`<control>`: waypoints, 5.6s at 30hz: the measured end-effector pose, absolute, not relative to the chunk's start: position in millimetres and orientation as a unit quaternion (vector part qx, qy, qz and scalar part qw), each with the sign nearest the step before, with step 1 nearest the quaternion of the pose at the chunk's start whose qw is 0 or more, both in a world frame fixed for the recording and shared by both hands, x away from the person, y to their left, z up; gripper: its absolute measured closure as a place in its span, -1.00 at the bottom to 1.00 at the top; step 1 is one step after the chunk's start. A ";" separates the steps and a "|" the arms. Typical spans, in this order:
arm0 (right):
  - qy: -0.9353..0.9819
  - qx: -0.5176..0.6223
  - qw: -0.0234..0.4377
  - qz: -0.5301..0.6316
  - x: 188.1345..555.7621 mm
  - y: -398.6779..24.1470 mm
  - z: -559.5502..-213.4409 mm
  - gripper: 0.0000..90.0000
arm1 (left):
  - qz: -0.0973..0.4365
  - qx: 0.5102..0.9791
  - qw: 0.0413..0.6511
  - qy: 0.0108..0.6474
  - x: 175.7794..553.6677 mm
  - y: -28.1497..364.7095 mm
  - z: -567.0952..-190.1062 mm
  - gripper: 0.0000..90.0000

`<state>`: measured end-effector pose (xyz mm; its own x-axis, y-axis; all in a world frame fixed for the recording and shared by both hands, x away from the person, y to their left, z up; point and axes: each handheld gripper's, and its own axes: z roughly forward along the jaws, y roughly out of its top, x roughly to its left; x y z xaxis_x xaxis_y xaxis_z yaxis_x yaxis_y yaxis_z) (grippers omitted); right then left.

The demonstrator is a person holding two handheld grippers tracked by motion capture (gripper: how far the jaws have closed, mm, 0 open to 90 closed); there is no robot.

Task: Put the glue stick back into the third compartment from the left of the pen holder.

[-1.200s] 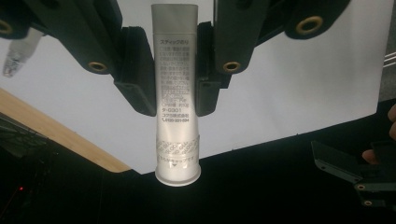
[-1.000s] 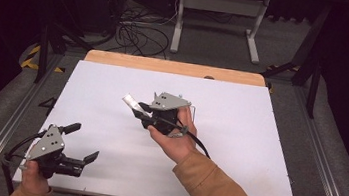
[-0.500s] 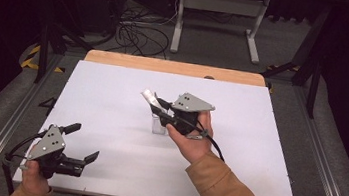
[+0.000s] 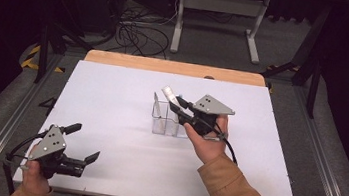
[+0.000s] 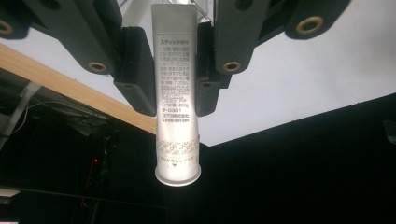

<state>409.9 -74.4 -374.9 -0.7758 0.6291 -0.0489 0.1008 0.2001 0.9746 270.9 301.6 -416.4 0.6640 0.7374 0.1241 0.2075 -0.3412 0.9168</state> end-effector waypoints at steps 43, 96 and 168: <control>0.705 0.373 0.235 0.556 427.2 -102.8 -420.0 0.57 | 0.271 0.773 0.484 0.307 271.3 300.9 -416.7 -0.95; 0.700 0.342 0.250 0.574 411.5 -107.2 -414.1 0.10 | 0.271 0.774 0.483 0.306 273.3 299.3 -417.1 -0.95; 0.779 0.285 0.189 0.526 354.8 -214.9 -468.4 -0.28 | 0.260 0.759 0.509 0.312 277.5 300.1 -428.7 -0.93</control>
<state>354.8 -214.9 -468.4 -0.7664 0.6424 0.0053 0.2448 0.2844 0.9269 277.5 300.1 -428.7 0.6703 0.7381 0.0769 0.2091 -0.2873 0.9347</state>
